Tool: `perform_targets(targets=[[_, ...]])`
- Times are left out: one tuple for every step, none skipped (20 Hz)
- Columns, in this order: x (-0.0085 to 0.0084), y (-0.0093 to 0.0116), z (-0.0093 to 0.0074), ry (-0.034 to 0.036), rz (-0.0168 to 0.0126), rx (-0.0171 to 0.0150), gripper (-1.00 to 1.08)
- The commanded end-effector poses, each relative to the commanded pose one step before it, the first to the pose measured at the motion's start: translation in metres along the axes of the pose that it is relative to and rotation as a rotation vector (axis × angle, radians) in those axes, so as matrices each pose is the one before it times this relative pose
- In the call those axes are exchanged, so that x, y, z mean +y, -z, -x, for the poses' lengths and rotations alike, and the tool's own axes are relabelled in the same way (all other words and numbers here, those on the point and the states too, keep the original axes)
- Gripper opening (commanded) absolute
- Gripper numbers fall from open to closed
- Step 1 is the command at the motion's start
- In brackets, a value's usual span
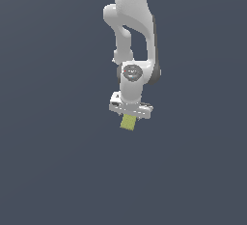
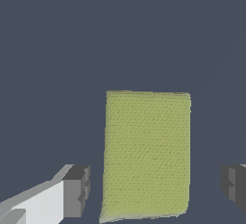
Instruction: Pick up the object and move it to a goal position.
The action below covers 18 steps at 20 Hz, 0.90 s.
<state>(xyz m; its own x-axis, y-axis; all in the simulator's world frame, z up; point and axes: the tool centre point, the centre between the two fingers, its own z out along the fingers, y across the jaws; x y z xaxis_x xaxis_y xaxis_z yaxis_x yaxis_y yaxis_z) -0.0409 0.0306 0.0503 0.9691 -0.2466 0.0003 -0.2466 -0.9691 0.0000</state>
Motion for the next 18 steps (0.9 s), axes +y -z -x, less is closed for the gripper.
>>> perform_targets(targets=[[0.00004, -0.01074, 0.00091, -0.00056, 0.00032, -0.00092, 1.0], [0.00023, -0.00546, 0.00019, -0.00082, -0.00007, 0.00017, 1.0], [0.00003, -0.00541, 0.00021, -0.00048, -0.00004, 0.0001, 1.0], [-0.00021, -0.00475, 0.0002, 0.0, 0.0, 0.0, 1.0], [0.00017, -0.00394, -0.00001, -0.00067, -0.00007, 0.00015, 1.0], [-0.00019, -0.00332, 0.0, 0.0, 0.0, 0.0, 1.0], [0.00008, -0.00256, -0.00017, -0.00047, -0.00007, 0.00011, 1.0], [-0.00016, -0.00197, -0.00016, 0.0, 0.0, 0.0, 1.0], [-0.00013, -0.00135, -0.00018, 0.0, 0.0, 0.0, 1.0], [-0.00009, -0.00078, -0.00014, 0.0, 0.0, 0.0, 1.0], [-0.00003, -0.00025, -0.00006, 0.0, 0.0, 0.0, 1.0], [0.0, 0.0, 0.0, 0.0, 0.0, 0.0, -1.0], [0.0, 0.0, 0.0, 0.0, 0.0, 0.0, -1.0], [0.0, 0.0, 0.0, 0.0, 0.0, 0.0, -1.0], [0.0, 0.0, 0.0, 0.0, 0.0, 0.0, -1.0], [0.0, 0.0, 0.0, 0.0, 0.0, 0.0, -1.0], [0.0, 0.0, 0.0, 0.0, 0.0, 0.0, -1.0], [0.0, 0.0, 0.0, 0.0, 0.0, 0.0, -1.0]])
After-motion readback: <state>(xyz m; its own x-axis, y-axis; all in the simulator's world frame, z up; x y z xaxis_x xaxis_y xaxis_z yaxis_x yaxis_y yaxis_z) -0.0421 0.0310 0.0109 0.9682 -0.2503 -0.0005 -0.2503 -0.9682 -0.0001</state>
